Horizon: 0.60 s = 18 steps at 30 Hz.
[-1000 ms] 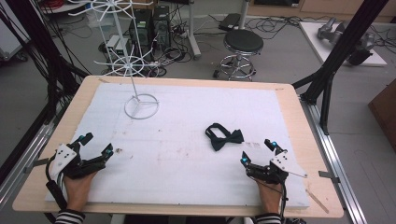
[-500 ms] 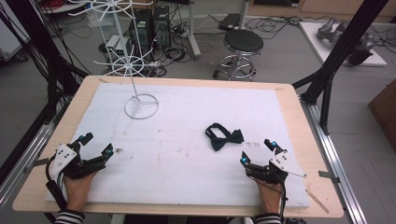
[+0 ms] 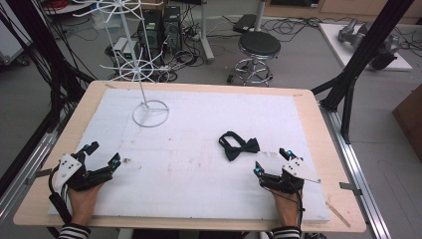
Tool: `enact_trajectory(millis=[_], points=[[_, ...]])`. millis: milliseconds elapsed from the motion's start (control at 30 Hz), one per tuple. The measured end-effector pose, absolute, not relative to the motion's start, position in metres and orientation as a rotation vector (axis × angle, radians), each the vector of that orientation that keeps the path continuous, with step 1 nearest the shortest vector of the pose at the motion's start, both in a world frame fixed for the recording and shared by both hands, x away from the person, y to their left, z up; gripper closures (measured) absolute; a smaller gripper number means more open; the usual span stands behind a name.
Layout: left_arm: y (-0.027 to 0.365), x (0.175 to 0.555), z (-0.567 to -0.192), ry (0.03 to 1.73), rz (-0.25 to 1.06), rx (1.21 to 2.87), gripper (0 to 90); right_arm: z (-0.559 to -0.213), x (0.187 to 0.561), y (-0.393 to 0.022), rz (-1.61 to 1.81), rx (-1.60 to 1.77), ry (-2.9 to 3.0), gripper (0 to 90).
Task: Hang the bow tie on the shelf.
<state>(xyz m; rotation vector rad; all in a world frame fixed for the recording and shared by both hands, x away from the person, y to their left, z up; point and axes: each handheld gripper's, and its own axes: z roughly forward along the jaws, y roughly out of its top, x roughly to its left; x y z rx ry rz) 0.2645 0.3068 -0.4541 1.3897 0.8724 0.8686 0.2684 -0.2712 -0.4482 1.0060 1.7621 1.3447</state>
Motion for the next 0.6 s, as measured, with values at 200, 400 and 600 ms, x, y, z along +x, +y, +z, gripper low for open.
enact_trajectory(millis=[200, 400, 600], points=[[0.307, 0.265, -0.454, 0.872, 0.871, 1.39, 13.5, -0.44, 0.271, -0.273, 1.334, 1.022, 1.794, 3.9], [0.307, 0.264, -0.454, 0.873, 0.873, 1.39, 13.5, -0.422, 0.277, -0.267, 1.31, 0.995, 1.867, 3.9], [0.307, 0.264, -0.454, 0.874, 0.872, 1.388, 13.6, -0.402, 0.286, -0.259, 1.291, 0.967, 1.906, 3.8]])
